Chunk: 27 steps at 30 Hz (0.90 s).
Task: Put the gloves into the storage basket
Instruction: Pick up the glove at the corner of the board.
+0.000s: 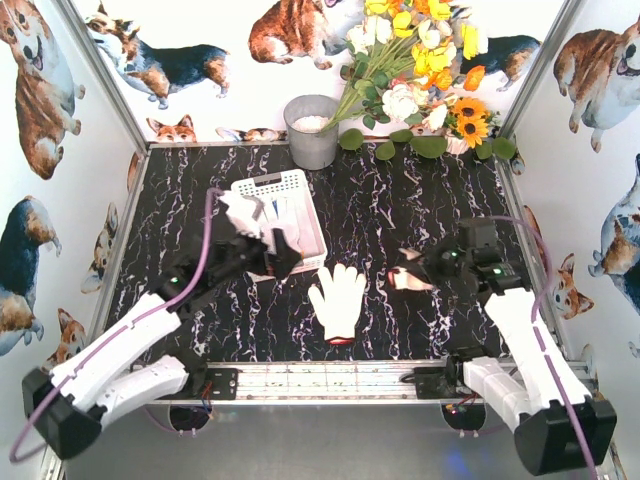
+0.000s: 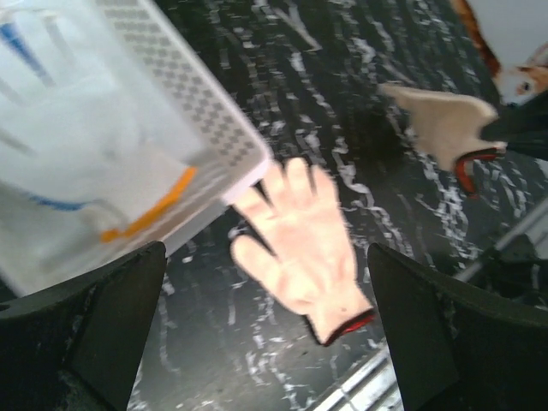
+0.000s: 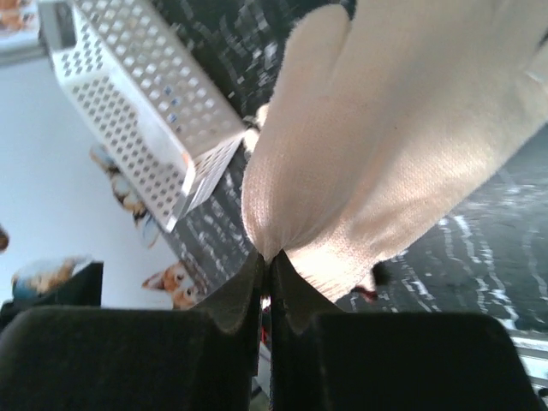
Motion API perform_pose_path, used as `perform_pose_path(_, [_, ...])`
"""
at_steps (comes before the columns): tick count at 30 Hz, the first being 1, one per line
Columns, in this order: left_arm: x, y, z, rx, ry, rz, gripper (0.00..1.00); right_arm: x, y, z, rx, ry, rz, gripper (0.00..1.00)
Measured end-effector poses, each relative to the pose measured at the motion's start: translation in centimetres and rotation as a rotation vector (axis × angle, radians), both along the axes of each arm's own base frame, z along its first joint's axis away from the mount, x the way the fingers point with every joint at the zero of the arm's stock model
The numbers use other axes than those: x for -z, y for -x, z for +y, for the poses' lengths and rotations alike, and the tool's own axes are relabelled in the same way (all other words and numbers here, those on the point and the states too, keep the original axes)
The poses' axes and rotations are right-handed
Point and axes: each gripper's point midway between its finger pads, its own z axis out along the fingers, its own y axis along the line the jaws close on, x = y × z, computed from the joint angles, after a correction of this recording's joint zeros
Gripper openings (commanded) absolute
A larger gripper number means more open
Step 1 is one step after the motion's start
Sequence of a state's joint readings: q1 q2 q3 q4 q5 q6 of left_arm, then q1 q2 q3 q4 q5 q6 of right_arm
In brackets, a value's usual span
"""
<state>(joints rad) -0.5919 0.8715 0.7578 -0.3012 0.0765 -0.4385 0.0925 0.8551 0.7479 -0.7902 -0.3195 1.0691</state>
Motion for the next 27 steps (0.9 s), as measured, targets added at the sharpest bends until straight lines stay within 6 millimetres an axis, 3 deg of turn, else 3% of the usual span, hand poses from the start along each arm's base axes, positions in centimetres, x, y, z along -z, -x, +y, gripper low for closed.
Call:
perform_pose_path(5, [-1.4, 1.3, -5.3, 0.12, 0.005, -0.024, 0.98, -1.9, -0.8, 4.5, -0.175, -0.143, -0.068, 0.0])
perform_pose_path(9, [-1.8, 2.1, -7.5, 0.19, -0.011, -0.041, 1.0, -2.6, 0.2, 7.4, -0.357, -0.204, -0.046, 0.0])
perform_pose_path(17, [-3.7, 3.2, -7.6, 0.284, -0.022, -0.113, 1.0, -9.0, 3.9, 11.7, -0.751, -0.243, -0.178, 0.0])
perform_pose_path(22, [-5.1, 4.7, -7.4, 0.378, -0.03, -0.157, 1.0, -9.3, 6.6, 12.2, -0.89, -0.28, -0.159, 0.0])
perform_pose_path(27, [-4.6, 6.4, -8.5, 0.507, -0.066, -0.158, 1.0, -9.5, 9.2, 13.0, -1.018, -0.313, -0.133, 0.0])
